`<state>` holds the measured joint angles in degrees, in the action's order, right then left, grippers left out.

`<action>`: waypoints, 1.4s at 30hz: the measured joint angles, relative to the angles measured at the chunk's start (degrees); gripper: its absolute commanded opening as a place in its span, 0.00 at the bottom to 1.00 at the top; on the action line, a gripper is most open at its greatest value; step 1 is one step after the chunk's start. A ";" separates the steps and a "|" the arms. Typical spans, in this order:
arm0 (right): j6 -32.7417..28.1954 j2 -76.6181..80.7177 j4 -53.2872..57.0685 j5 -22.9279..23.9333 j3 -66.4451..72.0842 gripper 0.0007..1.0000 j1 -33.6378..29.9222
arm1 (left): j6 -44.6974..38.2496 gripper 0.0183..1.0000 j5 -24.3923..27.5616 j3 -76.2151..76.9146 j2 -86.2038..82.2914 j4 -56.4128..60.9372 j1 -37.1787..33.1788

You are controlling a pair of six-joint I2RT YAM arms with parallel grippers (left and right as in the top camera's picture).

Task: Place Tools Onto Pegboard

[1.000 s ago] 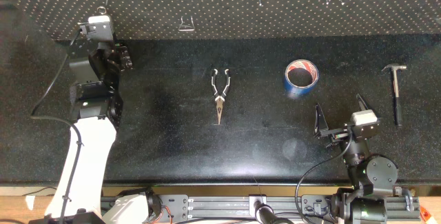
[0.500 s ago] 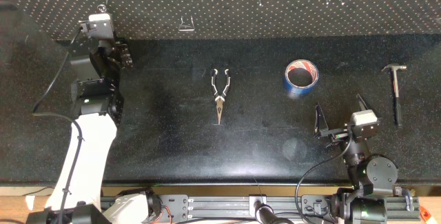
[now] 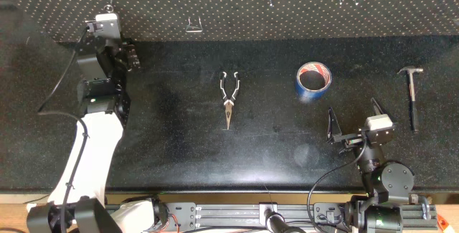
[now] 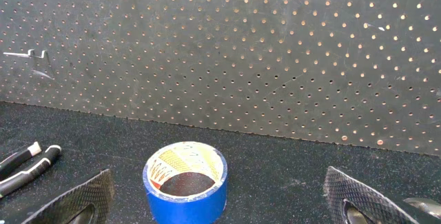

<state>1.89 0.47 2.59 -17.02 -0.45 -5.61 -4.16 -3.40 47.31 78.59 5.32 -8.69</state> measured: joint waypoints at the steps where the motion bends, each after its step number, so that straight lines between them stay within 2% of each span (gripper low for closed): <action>1: 0.00 0.00 0.00 0.00 0.00 1.00 0.00 | 0.00 0.01 0.00 0.00 0.37 0.37 0.00; 19: 0.00 0.00 0.00 0.00 0.00 1.00 0.00 | 0.00 0.02 0.20 1.40 5.66 6.10 0.00; 22: 0.00 0.00 0.00 -0.02 0.00 1.00 0.00 | 0.00 0.40 0.87 2.86 7.32 6.05 0.00; 24: 0.00 0.00 0.00 0.00 0.00 1.00 0.00 | 0.48 0.70 0.96 4.07 8.44 6.19 0.00; 26: 0.00 0.00 0.00 0.00 0.00 1.00 0.00 | 0.66 0.96 1.09 4.61 8.66 6.19 0.00; 27: 0.00 0.00 0.00 0.00 0.00 1.00 0.00 | 0.66 1.00 1.14 4.74 8.66 6.27 0.00; 33: 0.00 0.00 0.02 0.00 0.00 1.00 0.00 | 1.01 1.00 1.11 5.01 8.50 4.20 0.00; 42: 0.00 0.00 0.00 0.00 0.00 1.00 0.00 | 1.01 1.00 1.09 5.49 -1.57 -15.32 0.00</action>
<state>1.89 0.47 2.59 -17.02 -0.45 -5.61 -3.16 -2.31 52.80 77.01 -10.00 -8.69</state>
